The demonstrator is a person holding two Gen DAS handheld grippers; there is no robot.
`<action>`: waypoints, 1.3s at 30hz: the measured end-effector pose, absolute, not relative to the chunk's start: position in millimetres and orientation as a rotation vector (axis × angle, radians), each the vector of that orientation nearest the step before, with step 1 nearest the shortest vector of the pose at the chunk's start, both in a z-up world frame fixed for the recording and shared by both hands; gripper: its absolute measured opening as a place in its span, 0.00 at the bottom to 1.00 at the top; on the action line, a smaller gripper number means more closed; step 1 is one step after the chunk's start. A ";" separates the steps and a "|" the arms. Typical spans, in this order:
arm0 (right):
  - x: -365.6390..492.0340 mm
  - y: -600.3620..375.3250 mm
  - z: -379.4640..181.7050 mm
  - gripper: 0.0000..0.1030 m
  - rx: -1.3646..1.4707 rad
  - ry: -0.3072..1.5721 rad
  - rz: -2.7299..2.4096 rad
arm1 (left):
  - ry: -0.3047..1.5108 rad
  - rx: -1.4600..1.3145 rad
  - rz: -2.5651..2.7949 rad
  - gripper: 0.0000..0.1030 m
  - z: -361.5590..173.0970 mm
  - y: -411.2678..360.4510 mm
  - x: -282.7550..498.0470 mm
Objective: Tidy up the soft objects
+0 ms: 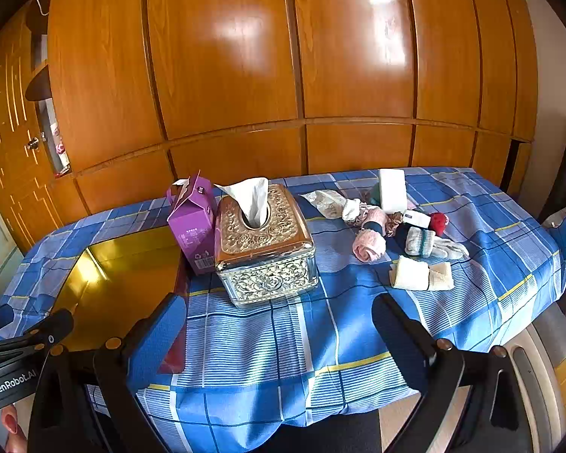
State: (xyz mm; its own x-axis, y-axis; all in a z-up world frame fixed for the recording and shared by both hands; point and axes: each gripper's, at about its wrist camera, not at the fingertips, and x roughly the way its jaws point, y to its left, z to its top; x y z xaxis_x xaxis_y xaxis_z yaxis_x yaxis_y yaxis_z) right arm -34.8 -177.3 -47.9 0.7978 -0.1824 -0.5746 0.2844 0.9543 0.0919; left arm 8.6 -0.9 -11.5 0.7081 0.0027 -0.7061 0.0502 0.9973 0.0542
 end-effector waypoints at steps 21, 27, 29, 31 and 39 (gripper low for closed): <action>-27.3 -207.9 -57.4 0.98 0.258 0.629 -0.319 | 0.870 0.068 -0.144 1.00 -28.1 -12.5 22.3; -21.4 -261.6 -64.2 0.98 0.349 0.645 -0.410 | 0.921 -0.059 -0.434 1.00 -37.3 -19.5 35.1; -23.2 -286.9 -67.3 0.98 0.375 0.626 -0.446 | 0.957 -0.099 -0.507 1.00 -40.5 -27.2 42.0; -23.8 -310.4 -71.5 0.97 0.395 0.613 -0.455 | 0.977 -0.076 -0.545 1.00 -41.3 -42.0 44.8; 0.9 -390.5 -119.8 0.96 0.386 0.773 -0.467 | 1.101 0.071 -0.654 1.00 -60.9 -100.3 56.5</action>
State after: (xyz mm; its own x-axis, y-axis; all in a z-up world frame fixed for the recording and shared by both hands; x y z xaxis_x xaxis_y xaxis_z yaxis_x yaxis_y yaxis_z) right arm 0.9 -390.5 -119.8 0.6235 -0.2580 -0.7381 0.5336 0.8304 0.1605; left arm 56.5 -100.3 -60.9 0.2868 -0.4547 -0.8432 0.5229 0.8118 -0.2599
